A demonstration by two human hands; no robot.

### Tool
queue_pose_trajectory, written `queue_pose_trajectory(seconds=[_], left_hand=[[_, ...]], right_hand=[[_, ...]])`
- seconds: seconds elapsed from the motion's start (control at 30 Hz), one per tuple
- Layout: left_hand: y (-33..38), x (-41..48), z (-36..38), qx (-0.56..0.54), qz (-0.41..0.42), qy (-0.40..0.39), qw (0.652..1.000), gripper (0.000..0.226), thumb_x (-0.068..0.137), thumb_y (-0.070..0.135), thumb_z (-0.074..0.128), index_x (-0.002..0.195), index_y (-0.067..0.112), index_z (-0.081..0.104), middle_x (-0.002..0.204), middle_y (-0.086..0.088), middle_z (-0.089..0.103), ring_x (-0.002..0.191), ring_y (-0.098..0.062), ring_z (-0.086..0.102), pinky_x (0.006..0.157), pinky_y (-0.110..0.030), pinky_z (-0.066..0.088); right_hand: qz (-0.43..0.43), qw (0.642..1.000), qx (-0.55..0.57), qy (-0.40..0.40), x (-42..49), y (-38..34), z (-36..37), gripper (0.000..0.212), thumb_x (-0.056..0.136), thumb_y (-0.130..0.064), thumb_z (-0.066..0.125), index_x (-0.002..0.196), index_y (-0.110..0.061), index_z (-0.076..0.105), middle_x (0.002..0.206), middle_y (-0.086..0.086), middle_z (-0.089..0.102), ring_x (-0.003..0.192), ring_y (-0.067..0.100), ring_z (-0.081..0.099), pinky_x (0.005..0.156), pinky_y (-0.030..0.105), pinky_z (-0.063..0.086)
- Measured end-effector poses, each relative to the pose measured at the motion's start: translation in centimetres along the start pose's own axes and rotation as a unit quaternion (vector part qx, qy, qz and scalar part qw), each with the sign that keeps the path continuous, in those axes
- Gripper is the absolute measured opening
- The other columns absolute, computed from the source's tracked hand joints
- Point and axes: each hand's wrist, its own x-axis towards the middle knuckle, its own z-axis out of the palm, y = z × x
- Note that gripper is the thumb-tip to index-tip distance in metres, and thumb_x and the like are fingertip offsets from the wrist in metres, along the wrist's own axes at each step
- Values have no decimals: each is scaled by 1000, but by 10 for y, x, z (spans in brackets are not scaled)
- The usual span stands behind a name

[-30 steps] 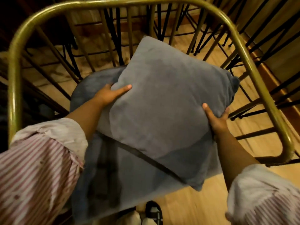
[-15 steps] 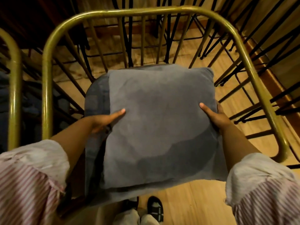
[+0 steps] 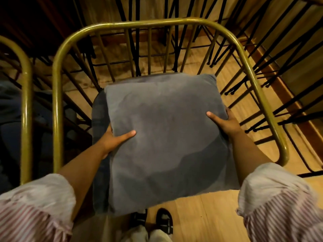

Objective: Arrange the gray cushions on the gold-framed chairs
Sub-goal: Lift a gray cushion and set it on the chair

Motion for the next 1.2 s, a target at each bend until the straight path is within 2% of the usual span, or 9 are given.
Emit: queue_pose_trajectory(seconds=[0.13, 0.2, 0.37, 0.57, 0.63, 0.73, 0.87, 1.0, 1.2], left_hand=[[-32, -8, 19, 21, -37, -10, 999, 111, 73, 30, 79, 152, 26, 1, 157, -4, 25, 140, -28, 35, 113, -43, 35], [-44, -9, 30, 44, -35, 14, 998, 120, 74, 31, 78, 151, 26, -15, 160, -6, 17, 143, -30, 30, 116, -45, 29], [-37, -17, 36, 120, -29, 45, 991, 112, 79, 45, 69, 149, 33, -18, 161, -16, 8, 146, -38, 20, 118, -50, 24], [-8, -66, 32, 237, 17, -28, 971, 87, 86, 46, 59, 153, 16, 12, 159, -16, 21, 144, -34, 27, 115, -40, 30], [-2, -86, 28, 284, 33, 1, 958, 63, 96, 35, 48, 148, 8, 27, 154, -15, 33, 141, -33, 34, 113, -40, 33], [0, -119, 7, 325, 40, 44, 944, 58, 96, 36, 43, 147, 10, 29, 155, -14, 31, 144, -34, 27, 116, -44, 28], [2, -164, -47, 293, 42, 95, 951, 71, 91, 48, 40, 150, 12, 24, 158, -11, 26, 147, -29, 23, 118, -42, 25], [3, -203, -126, 228, 55, 186, 954, 70, 87, 48, 47, 143, 5, 38, 145, -15, 44, 138, -34, 38, 111, -40, 34], [-34, -238, -275, 151, 54, 300, 941, 66, 93, 33, 54, 148, 7, 29, 156, -15, 29, 146, -29, 25, 118, -41, 25]], right_hand=[[18, 994, -99, -34, -8, 30, 11, 91, 77, -49, 71, 151, -27, 22, 144, -2, 42, 131, 19, 42, 104, 32, 37], [62, 981, -183, -28, -14, 52, 17, 98, 77, -69, 56, 152, -35, 4, 159, 5, 22, 144, 29, 25, 117, 47, 23], [87, 958, -274, 10, -29, 53, 23, 85, 84, -72, 37, 152, -36, 0, 162, 12, 1, 148, 38, 7, 118, 58, 12], [39, 942, -333, -28, -85, 16, 53, 79, 91, -57, 43, 153, -20, 11, 160, 18, 8, 146, 41, 10, 117, 53, 16], [19, 941, -332, -64, -112, 3, 69, 76, 92, -52, 47, 153, -17, 17, 161, 18, 7, 147, 41, 9, 117, 50, 14], [-22, 925, -355, -133, -149, -5, 99, 65, 94, -43, 50, 148, -11, 33, 159, 23, 15, 147, 39, 14, 118, 42, 11], [-87, 895, -366, -240, -188, -38, 148, 45, 96, -25, 53, 130, 4, 53, 137, 27, 52, 129, 37, 47, 104, 34, 33], [-158, 869, -362, -297, -222, -89, 211, 43, 96, -24, 52, 130, 3, 53, 136, 23, 55, 128, 34, 50, 102, 31, 35], [-242, 853, -304, -349, -279, -146, 342, 40, 93, -25, 57, 125, 0, 58, 115, 16, 65, 108, 28, 60, 83, 27, 44]])
